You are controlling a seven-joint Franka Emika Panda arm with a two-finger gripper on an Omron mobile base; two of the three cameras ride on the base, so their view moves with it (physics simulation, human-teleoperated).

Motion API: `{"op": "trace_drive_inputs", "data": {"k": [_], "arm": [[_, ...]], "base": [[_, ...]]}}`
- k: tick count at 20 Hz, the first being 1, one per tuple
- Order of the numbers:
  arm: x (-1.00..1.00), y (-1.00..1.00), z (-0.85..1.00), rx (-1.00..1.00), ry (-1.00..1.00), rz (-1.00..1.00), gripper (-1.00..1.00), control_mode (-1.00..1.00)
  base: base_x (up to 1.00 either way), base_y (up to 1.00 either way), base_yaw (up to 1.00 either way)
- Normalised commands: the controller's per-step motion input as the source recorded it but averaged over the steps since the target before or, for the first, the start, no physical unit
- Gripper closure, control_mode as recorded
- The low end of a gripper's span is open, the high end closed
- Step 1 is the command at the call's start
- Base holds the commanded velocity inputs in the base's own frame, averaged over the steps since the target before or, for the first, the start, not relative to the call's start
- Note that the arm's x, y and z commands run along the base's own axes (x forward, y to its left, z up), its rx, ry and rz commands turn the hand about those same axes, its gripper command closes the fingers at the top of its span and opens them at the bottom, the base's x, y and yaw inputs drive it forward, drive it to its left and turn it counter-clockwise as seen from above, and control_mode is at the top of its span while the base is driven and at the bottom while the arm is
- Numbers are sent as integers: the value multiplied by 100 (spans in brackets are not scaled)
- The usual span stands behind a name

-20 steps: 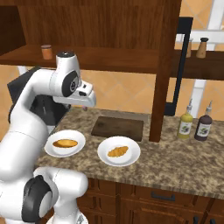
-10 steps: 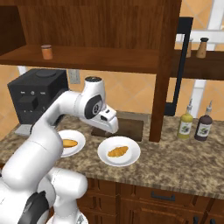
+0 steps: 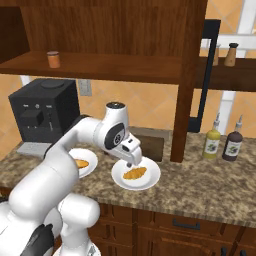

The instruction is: From the different types of pastries on the counter, select a croissant and place it on the cutting board. Then retrieve a jar of jam from the cabinet and place it alongside the croissant on the cutting board.

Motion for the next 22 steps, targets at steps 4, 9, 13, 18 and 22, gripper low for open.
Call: {"op": "trace_drive_inputs", "data": {"k": [4,9,13,18,22], "arm": [[17,-19,-50,0,4,0,-100,-100],[29,-13,-24,0,3,0,-100,-100],[34,-8,-22,0,4,0,-100,-100],[27,-12,-30,0,3,0,-100,-100],[23,-10,-19,0,1,0,-100,-100]], "base": [[0,0,0],[0,0,0],[0,0,0],[0,0,0],[0,0,0]]}}
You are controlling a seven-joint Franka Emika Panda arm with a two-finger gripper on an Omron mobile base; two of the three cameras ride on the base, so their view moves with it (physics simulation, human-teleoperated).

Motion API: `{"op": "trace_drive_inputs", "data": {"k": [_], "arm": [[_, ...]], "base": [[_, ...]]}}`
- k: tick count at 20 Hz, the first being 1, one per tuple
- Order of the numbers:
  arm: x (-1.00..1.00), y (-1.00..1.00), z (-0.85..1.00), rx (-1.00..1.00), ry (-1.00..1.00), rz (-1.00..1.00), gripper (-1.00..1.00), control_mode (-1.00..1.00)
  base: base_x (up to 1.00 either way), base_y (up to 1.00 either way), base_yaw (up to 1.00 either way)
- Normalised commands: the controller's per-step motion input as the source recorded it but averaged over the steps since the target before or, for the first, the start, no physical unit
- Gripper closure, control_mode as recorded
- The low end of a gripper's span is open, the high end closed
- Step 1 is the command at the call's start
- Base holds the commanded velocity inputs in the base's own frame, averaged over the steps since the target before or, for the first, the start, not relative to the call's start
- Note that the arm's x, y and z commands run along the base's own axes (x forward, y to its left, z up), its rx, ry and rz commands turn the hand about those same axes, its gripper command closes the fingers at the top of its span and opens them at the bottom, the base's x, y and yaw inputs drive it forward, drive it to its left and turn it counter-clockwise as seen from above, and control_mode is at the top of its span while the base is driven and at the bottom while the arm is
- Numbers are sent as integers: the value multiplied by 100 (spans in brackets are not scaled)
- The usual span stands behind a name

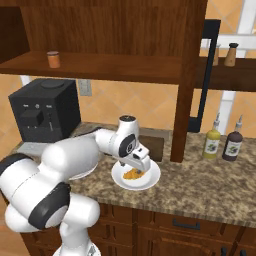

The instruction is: From the different types of pastries on the counter, select a croissant and place it on the cutting board. Then retrieve a jar of jam from the cabinet and place it alongside the croissant on the cutting board.

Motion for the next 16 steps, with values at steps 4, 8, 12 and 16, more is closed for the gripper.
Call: {"op": "trace_drive_inputs", "data": {"k": [4,8,12,16], "arm": [[16,-4,-34,0,2,0,-100,-100],[14,-5,-23,0,0,0,-100,-100],[14,-5,-20,0,0,0,-100,-100],[15,-5,-21,0,0,0,-100,-100]], "base": [[0,0,0],[0,0,0],[0,0,0],[0,0,0]]}}
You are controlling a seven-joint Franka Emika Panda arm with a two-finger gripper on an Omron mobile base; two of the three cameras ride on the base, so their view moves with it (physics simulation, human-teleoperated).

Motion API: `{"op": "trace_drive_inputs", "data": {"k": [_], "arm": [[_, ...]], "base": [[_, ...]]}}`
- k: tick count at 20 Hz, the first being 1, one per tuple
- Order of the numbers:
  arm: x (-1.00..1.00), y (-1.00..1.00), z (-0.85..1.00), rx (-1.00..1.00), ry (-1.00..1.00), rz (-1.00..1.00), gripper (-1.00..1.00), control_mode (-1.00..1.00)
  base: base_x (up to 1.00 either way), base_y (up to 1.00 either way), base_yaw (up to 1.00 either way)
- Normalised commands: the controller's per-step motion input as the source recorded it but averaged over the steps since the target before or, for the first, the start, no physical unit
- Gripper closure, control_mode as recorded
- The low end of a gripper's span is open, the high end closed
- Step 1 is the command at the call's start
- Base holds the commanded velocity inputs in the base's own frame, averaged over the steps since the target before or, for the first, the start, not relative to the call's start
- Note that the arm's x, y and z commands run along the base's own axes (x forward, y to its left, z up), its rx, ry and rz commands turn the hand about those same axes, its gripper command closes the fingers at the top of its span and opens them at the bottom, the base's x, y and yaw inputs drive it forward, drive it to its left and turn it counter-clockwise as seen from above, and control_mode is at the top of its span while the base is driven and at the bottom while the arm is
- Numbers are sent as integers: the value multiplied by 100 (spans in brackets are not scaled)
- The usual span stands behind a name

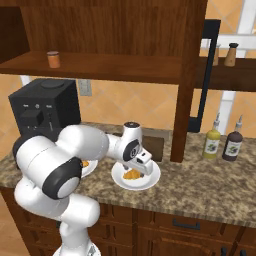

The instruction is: From the different types of pastries on the counter, select a croissant and place it on the cutting board. Then retrieve a jar of jam from the cabinet and place it alongside the croissant on the cutting board.

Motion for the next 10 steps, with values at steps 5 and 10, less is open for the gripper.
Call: {"op": "trace_drive_inputs", "data": {"k": [5,10], "arm": [[16,-6,-18,0,0,0,-100,-100],[2,-11,-10,1,0,0,100,-100]], "base": [[0,0,0],[0,0,0]]}}
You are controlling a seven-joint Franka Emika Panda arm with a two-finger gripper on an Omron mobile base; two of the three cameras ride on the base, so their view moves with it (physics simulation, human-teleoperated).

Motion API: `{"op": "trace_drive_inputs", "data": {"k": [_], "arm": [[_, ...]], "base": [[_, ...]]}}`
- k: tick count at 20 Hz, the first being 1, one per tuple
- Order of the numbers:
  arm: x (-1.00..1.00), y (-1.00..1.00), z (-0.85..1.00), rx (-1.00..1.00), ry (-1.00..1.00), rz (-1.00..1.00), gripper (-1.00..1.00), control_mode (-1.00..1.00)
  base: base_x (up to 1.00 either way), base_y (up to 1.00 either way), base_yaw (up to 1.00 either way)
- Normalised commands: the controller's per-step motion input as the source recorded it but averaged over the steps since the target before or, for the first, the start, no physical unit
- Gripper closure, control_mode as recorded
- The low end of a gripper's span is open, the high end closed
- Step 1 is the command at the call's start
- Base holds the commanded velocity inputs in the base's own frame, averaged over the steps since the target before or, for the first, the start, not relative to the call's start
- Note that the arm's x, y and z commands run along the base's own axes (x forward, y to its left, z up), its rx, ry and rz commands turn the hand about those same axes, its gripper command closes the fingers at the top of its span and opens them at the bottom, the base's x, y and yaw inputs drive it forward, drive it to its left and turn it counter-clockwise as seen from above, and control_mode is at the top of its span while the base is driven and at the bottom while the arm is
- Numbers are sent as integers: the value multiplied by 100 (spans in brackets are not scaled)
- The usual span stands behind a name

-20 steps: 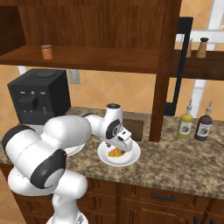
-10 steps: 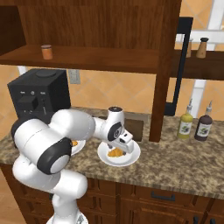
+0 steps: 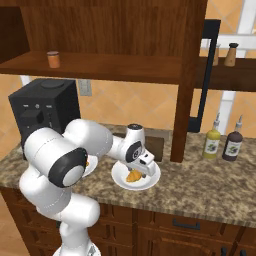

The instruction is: From the different types of pastries on the counter, select a croissant and place it on the cutting board. Then retrieve a jar of jam from the cabinet and place it alongside the croissant on the cutting board.

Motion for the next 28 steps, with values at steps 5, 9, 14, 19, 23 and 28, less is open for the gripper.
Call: {"op": "trace_drive_inputs", "data": {"k": [5,9,14,19,23,28], "arm": [[-1,7,56,1,-5,0,100,-100],[17,49,87,-1,-11,0,100,-100],[74,56,24,0,-6,1,100,-100],[82,18,3,0,-14,8,100,-100],[54,20,2,0,-10,7,100,-100],[41,24,0,0,-2,4,100,-100]], "base": [[0,0,0],[0,0,0],[0,0,0],[0,0,0],[0,0,0],[0,0,0]]}}
